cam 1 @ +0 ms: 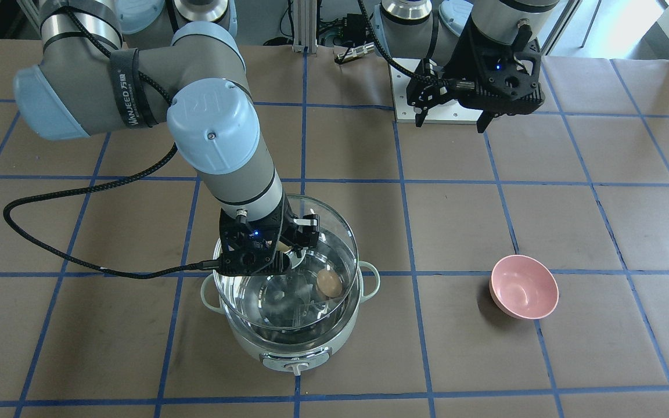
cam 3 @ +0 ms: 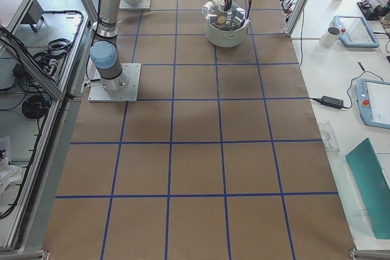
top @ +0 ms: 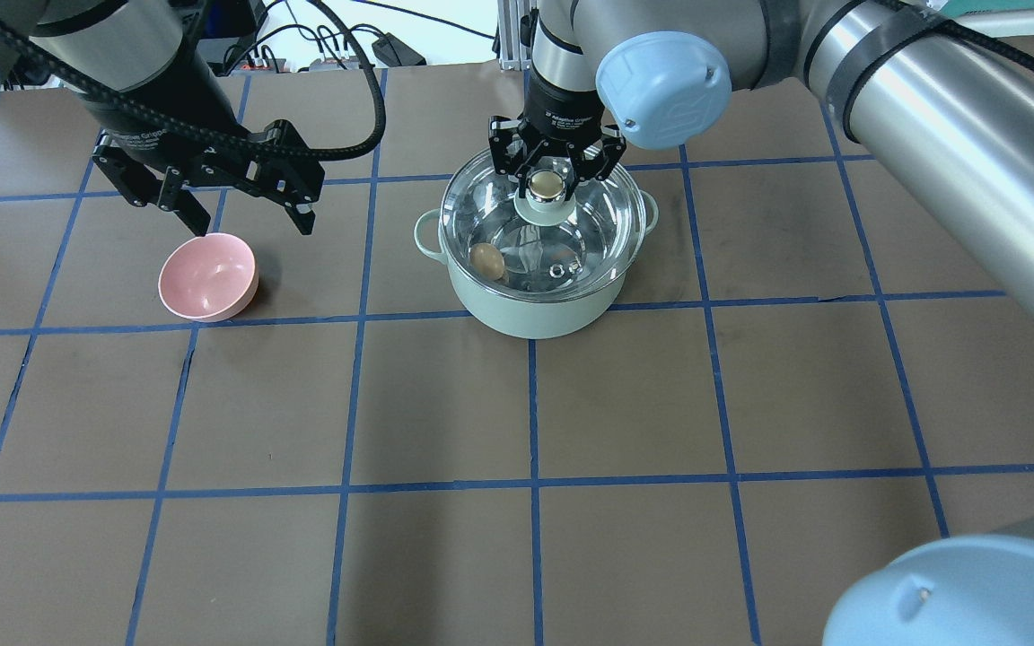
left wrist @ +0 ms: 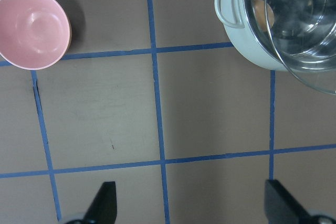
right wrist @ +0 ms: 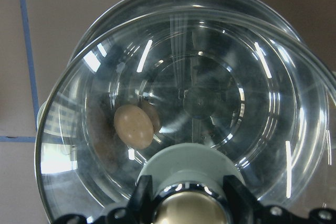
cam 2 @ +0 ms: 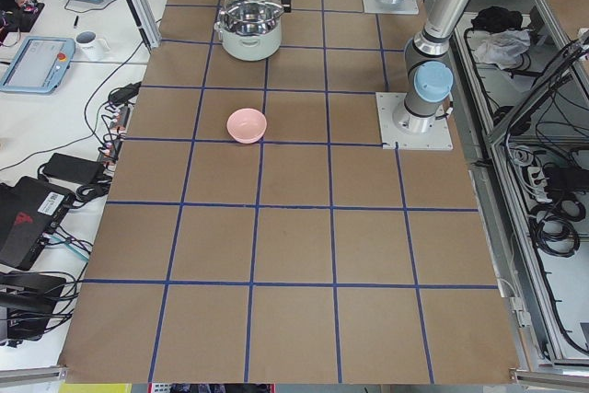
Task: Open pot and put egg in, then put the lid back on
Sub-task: 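Carry the glass lid back over the pot with the right gripper, then lower the glass lid onto the pot with the right gripper and release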
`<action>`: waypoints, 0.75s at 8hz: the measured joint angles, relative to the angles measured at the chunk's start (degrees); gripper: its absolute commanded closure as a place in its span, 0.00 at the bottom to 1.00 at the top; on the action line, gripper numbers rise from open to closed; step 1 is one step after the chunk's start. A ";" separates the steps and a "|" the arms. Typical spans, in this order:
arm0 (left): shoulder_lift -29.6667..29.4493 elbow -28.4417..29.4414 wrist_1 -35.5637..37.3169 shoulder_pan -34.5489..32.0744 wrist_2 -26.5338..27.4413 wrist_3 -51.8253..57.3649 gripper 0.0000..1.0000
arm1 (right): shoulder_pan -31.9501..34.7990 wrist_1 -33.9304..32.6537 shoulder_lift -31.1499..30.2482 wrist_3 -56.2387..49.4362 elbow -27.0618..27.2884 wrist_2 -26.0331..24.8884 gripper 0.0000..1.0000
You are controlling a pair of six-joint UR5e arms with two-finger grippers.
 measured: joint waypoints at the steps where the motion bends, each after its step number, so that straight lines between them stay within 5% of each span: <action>1: 0.06 -0.01 0.01 0.68 -0.69 0.31 0.00 | 0.02 -0.08 0.41 0.20 0.00 0.00 1.00; 6: 0.20 -0.15 -0.06 1.21 -0.94 0.51 0.00 | 0.29 -2.53 2.18 0.90 0.00 0.00 1.00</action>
